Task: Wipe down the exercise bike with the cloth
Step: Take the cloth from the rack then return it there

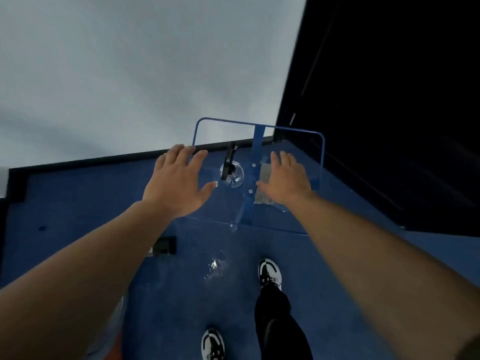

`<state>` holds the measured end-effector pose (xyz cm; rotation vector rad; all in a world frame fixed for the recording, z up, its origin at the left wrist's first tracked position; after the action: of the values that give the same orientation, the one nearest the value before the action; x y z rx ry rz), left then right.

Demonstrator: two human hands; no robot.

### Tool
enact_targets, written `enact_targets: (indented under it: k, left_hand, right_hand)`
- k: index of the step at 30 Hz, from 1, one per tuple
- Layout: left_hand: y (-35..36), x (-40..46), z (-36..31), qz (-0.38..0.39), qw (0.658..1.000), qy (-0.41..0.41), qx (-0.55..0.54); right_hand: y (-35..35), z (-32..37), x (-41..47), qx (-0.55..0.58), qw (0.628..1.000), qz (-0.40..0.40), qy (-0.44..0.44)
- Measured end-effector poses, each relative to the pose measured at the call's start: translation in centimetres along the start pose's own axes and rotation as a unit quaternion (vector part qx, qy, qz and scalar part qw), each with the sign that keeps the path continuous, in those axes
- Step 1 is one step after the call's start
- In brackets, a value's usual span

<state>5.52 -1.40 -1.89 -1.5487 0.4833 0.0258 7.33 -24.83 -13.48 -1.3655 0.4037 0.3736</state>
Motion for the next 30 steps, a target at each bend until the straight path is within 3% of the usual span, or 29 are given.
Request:
enact_targets:
  k: [9, 16, 23, 30]
  left_hand:
    - [5.2, 1.8, 2.4, -0.021, 1.0, -0.002, 0.016]
    - [6.0, 1.6, 2.8, -0.044, 0.999, -0.003, 0.003]
    - [3.5, 0.2, 2.8, -0.054, 0.998, -0.01, 0.006]
    - [-2.5, -3.8, 3.0, -0.065, 0.997, -0.042, 0.008]
  right_hand:
    - [7.8, 1.2, 3.3, -0.024, 0.999, 0.03, 0.005]
    - [8.5, 0.1, 3.5, 0.049, 0.998, -0.027, -0.014]
    - [6.0, 0.0, 3.8, 0.103, 0.992, 0.061, 0.043]
    - [-5.0, 1.5, 1.6, 0.173, 0.983, 0.009, 0.06]
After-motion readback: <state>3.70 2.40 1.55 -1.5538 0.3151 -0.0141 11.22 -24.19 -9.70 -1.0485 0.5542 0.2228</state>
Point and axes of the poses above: each hand's wrist, its own x-axis towards the middle knuckle, its own y-axis out of the palm, z = x × y, the point moved 6 cm from there along x, towards the middle knuckle, and after that the axes turned 3 degrees about y, right-handed, at the moved point
